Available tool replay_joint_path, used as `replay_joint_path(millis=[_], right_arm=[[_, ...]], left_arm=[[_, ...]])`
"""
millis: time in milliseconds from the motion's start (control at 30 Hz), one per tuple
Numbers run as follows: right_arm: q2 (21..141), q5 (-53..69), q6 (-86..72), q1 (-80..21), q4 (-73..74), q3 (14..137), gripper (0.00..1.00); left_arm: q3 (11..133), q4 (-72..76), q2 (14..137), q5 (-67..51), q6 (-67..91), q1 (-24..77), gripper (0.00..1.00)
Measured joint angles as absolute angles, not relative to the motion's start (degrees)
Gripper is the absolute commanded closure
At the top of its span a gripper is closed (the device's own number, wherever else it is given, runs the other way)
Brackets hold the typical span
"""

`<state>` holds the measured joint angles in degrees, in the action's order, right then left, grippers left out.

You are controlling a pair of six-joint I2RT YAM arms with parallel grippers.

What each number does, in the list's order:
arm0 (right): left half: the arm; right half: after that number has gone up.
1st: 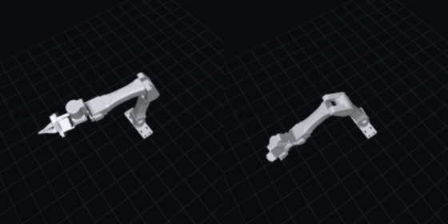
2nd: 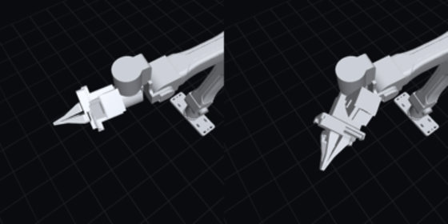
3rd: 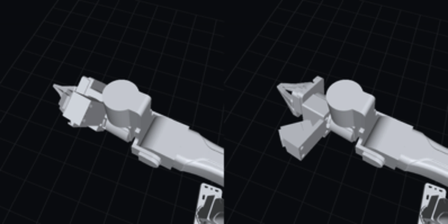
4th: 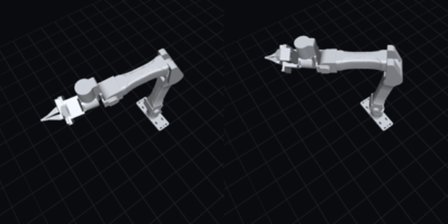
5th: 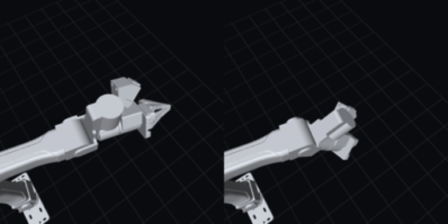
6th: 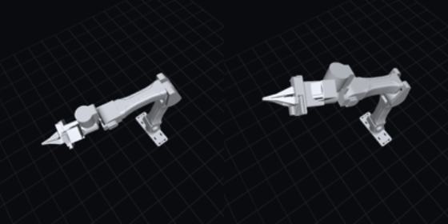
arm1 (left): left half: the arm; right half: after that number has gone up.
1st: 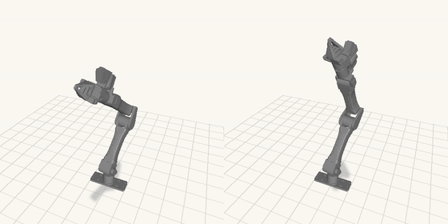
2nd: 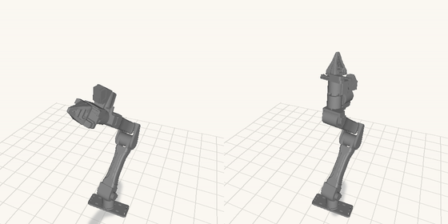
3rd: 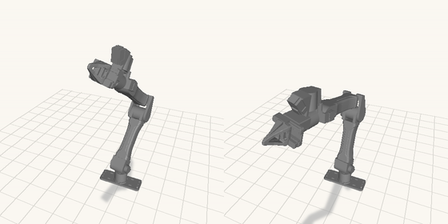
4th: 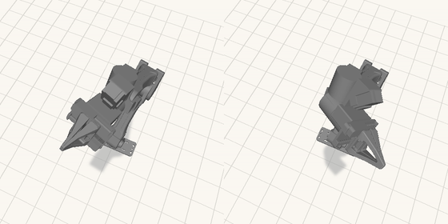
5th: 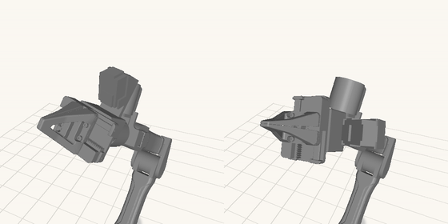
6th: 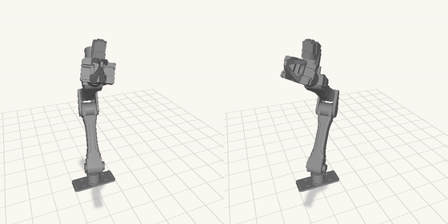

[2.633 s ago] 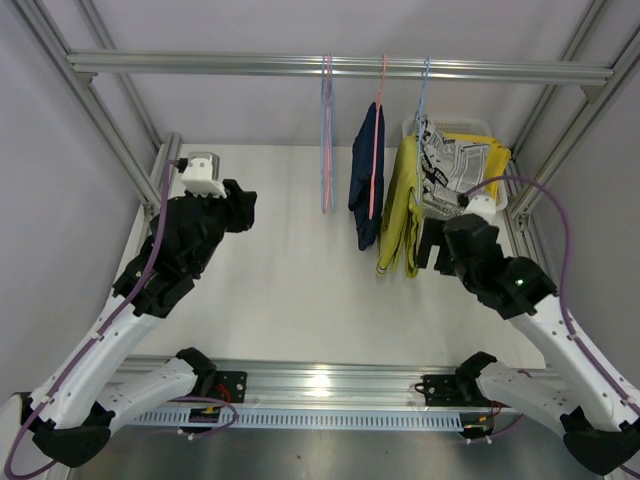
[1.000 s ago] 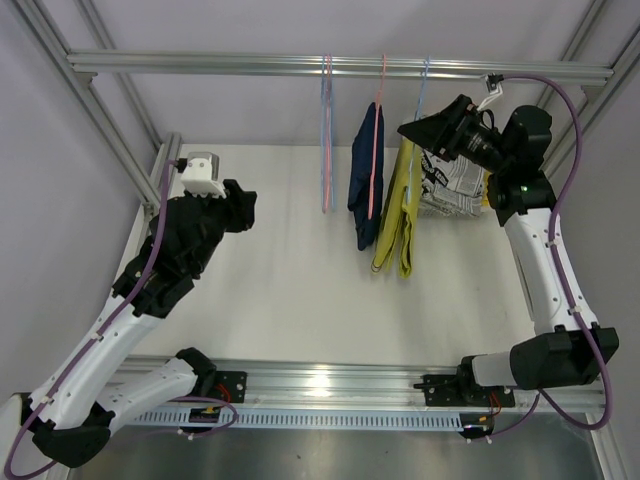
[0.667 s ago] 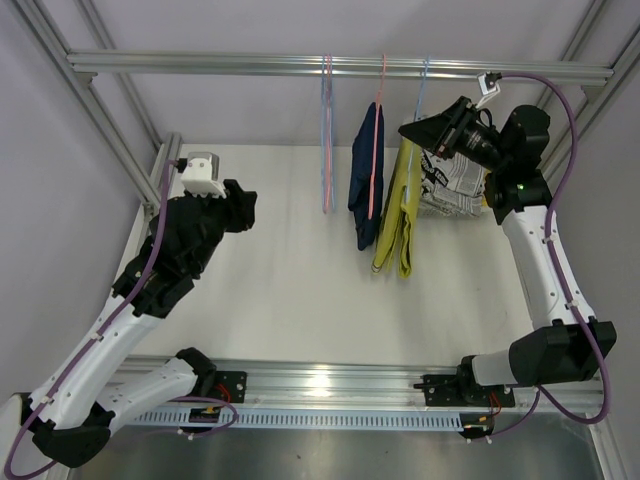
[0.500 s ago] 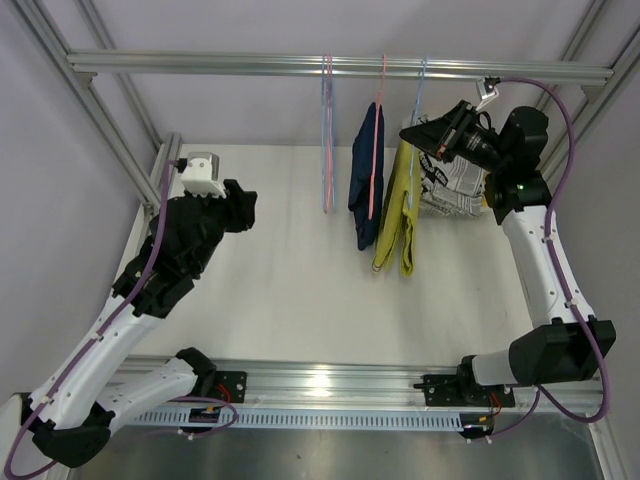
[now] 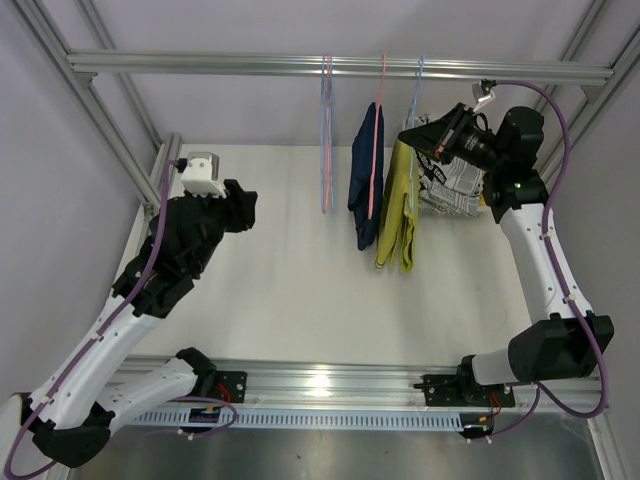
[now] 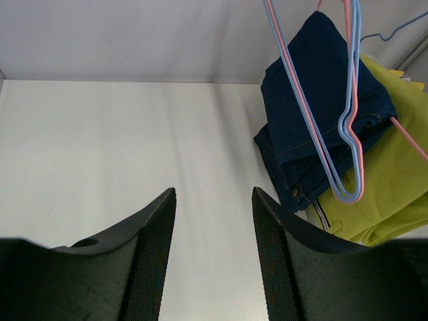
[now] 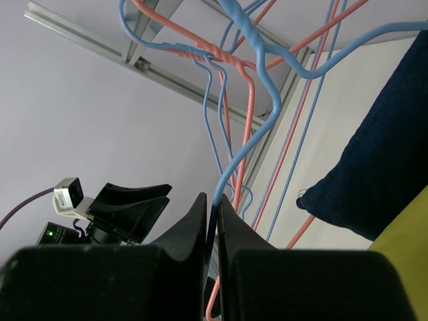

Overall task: Remove the trousers from the hanger
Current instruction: Pick up the hanger from the clothesline.

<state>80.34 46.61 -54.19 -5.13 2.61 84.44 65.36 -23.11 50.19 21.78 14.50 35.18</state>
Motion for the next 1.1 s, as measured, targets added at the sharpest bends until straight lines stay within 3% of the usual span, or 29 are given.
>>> replay_joint_path(millis=[1100], right_arm=[[81.97, 43.97, -49.63, -6.31, 0.51, 86.63, 1.0]], left_arm=[[65.36, -23.11, 50.26, 21.76, 14.48, 35.18, 0.45]])
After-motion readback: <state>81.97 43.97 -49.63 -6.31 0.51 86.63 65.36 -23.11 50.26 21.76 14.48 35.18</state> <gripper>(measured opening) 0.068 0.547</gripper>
